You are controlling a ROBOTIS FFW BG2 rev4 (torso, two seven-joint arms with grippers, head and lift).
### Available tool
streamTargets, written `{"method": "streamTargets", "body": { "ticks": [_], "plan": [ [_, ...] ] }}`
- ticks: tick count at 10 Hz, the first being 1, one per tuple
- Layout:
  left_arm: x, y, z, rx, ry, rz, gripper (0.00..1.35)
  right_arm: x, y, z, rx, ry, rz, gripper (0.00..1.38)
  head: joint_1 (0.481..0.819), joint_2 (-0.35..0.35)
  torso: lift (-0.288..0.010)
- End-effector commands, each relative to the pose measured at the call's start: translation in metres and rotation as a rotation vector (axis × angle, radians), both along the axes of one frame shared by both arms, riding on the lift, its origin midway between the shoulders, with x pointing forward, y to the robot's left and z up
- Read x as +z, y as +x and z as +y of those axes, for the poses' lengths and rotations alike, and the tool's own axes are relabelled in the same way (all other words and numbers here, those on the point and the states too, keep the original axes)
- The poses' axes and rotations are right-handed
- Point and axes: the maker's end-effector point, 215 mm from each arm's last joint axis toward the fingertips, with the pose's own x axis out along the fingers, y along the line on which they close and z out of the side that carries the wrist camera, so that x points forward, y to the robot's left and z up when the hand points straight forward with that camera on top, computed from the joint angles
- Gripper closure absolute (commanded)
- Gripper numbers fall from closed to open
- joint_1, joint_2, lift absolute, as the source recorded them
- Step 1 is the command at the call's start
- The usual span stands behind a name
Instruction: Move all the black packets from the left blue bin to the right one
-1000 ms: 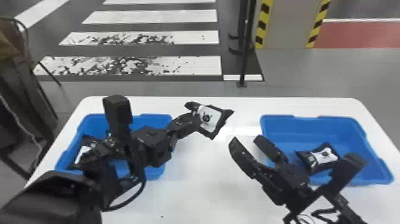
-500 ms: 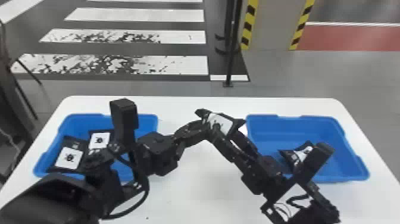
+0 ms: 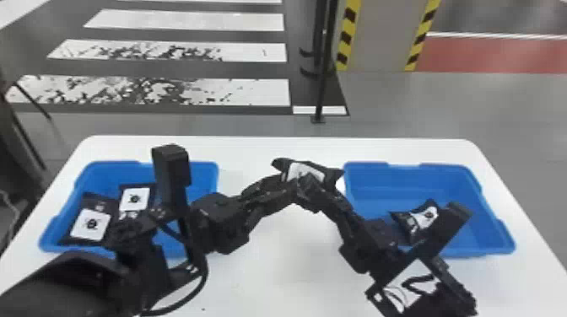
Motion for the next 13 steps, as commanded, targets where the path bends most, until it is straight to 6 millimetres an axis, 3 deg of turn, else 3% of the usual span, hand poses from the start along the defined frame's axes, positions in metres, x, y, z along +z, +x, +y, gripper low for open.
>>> {"method": "streamTargets", "body": {
  "ticks": [1,2,3,6,8,9,10,11,12,13],
  "plan": [
    [-0.003,-0.001,0.009,0.018,-0.023,0.011,0.14,-0.007,0.007,-0.015,-0.025,-0.021,0.005,1.28,0.695,-0.039,-0.14],
    [-0.006,0.001,0.022,0.046,-0.024,0.008,0.09,-0.008,0.019,-0.039,-0.071,-0.061,-0.009,1.28,0.695,-0.046,-0.14],
    [0.002,0.001,0.039,0.084,-0.037,-0.019,0.16,-0.012,0.035,-0.068,-0.12,-0.127,-0.026,1.28,0.695,-0.054,-0.14],
    [0.013,-0.002,0.096,0.202,-0.005,-0.055,0.19,-0.038,0.083,-0.14,-0.227,-0.319,-0.03,1.27,0.695,-0.079,-0.14],
    [0.012,-0.002,0.132,0.274,0.034,-0.06,0.19,-0.06,0.1,-0.193,-0.311,-0.437,-0.002,1.2,0.695,-0.092,-0.14],
    [0.01,-0.003,0.146,0.301,0.049,-0.058,0.19,-0.08,0.104,-0.234,-0.372,-0.537,0.039,1.1,0.695,-0.097,-0.14],
    [0.009,-0.003,0.16,0.326,0.065,-0.058,0.19,-0.094,0.1,-0.268,-0.417,-0.625,0.078,0.69,0.695,-0.112,-0.14],
    [0.007,-0.003,0.173,0.35,0.083,-0.057,0.19,-0.098,0.092,-0.276,-0.433,-0.649,0.087,0.19,0.695,-0.139,-0.14],
    [0.005,-0.002,0.185,0.373,0.101,-0.054,0.19,-0.091,0.08,-0.276,-0.456,-0.679,0.075,0.05,0.695,-0.154,-0.14],
    [0.006,0.0,0.194,0.39,0.116,-0.059,0.19,-0.077,0.061,-0.268,-0.476,-0.683,0.054,0.12,0.695,-0.152,-0.14]
  ]
}}
